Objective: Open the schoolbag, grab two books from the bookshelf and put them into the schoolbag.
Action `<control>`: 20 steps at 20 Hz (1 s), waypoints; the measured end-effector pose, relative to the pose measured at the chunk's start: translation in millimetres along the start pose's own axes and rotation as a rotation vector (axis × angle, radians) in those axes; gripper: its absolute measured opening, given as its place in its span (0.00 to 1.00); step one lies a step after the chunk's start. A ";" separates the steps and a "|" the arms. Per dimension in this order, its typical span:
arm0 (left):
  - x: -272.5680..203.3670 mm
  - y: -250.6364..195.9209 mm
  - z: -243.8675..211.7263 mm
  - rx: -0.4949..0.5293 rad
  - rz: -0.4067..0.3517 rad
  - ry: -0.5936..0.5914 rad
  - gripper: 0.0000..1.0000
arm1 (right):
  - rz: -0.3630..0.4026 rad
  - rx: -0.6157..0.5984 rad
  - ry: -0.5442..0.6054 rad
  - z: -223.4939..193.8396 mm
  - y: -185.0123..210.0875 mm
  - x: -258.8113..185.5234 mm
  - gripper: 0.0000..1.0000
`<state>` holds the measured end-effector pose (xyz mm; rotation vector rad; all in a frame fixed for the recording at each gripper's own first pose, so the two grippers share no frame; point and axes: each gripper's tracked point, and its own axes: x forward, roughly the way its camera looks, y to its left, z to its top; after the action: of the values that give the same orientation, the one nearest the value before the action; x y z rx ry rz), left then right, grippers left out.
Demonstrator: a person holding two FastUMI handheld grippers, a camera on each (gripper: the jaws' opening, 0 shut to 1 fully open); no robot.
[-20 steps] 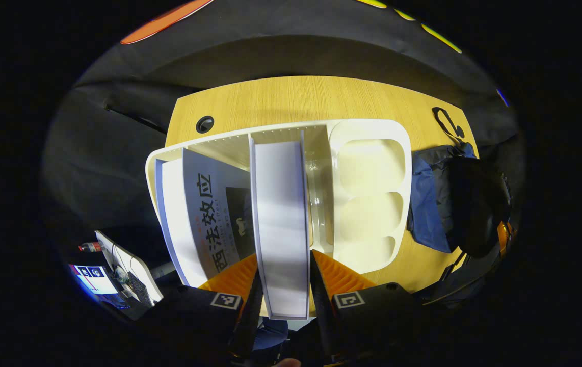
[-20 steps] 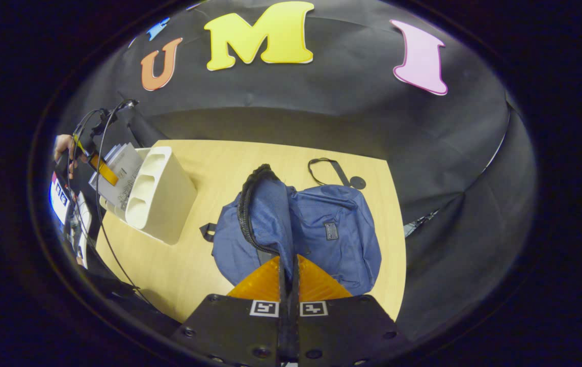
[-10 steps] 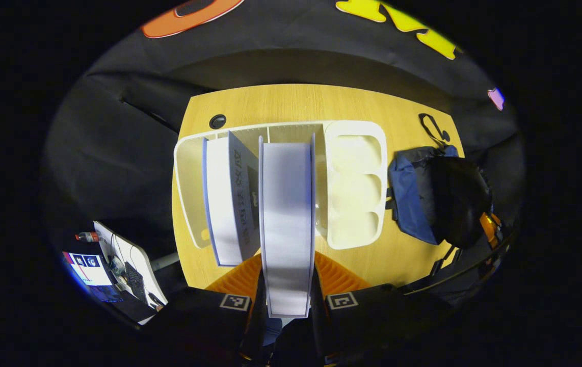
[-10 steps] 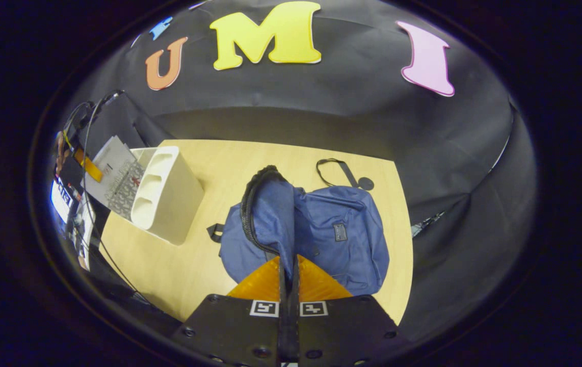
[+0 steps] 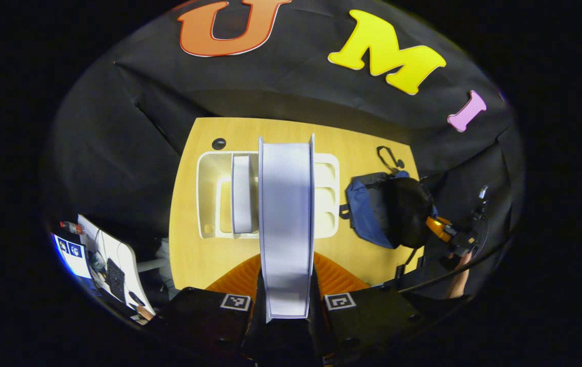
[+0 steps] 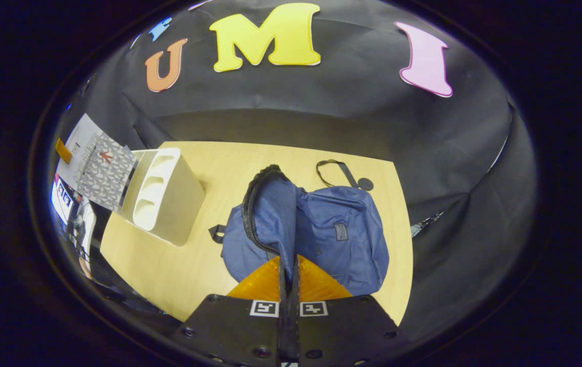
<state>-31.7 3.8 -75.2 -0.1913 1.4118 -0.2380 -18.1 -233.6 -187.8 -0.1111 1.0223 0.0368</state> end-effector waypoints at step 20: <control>153.8 -230.0 -62.2 -0.134 -0.554 0.048 0.36 | -0.030 0.066 -0.029 16.0 -29.7 -19.2 0.00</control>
<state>-83.0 -259.2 -168.1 -0.6931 1.3996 -0.6064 -12.0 -260.9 -160.9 -0.0655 0.9917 -0.0225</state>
